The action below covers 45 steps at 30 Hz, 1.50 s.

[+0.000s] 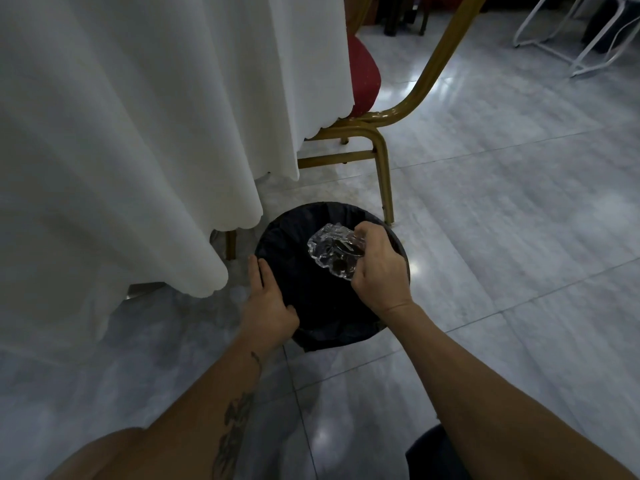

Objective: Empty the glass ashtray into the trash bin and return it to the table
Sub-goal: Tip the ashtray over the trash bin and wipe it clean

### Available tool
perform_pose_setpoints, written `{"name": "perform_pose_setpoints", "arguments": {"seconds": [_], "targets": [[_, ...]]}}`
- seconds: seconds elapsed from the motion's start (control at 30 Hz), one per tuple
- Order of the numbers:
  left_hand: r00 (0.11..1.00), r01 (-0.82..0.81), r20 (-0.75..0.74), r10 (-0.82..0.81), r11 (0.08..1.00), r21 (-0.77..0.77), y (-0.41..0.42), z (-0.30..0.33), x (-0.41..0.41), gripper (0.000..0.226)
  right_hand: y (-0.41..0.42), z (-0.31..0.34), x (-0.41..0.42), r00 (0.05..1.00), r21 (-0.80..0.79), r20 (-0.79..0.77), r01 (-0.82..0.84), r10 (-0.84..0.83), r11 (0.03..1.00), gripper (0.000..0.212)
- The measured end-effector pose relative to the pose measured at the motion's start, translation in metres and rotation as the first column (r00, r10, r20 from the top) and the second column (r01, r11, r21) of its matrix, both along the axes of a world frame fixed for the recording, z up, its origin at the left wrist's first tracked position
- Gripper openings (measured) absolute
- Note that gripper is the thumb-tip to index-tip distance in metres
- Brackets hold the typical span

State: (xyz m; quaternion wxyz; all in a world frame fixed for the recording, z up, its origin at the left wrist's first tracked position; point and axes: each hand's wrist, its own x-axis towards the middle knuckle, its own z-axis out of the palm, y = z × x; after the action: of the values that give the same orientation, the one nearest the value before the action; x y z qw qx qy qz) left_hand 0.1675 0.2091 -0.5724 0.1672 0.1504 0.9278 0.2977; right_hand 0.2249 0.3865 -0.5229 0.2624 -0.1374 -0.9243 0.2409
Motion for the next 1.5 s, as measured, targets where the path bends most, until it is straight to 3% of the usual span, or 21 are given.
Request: {"name": "perform_pose_setpoints", "arguments": {"seconds": [0.23,0.43,0.87,1.2,1.5], "targets": [[1.000,-0.003,0.006,0.003,1.000,0.003,-0.001,-0.001,0.001,0.099,0.002,0.006,-0.002,0.999,0.054,-0.018,-0.036,0.037,0.998,0.055],[1.000,0.017,-0.020,-0.017,1.000,0.014,-0.004,-0.005,-0.001,0.099,0.005,0.014,-0.008,0.982,0.151,-0.091,-0.149,0.163,0.977,0.041],[0.997,0.037,-0.070,-0.034,0.998,0.041,-0.010,-0.016,-0.002,0.100,0.002,0.007,-0.008,0.961,0.068,-0.208,-0.169,0.180,0.983,0.031],[0.996,0.053,-0.074,-0.048,0.996,0.066,-0.012,-0.011,-0.005,0.101,0.008,0.009,-0.013,0.966,0.112,-0.192,-0.152,0.172,0.982,0.037],[1.000,0.027,0.015,-0.028,1.000,0.009,-0.007,-0.007,-0.006,0.103,0.018,0.004,-0.010,0.978,0.172,-0.123,-0.147,0.170,0.974,0.037]]}}
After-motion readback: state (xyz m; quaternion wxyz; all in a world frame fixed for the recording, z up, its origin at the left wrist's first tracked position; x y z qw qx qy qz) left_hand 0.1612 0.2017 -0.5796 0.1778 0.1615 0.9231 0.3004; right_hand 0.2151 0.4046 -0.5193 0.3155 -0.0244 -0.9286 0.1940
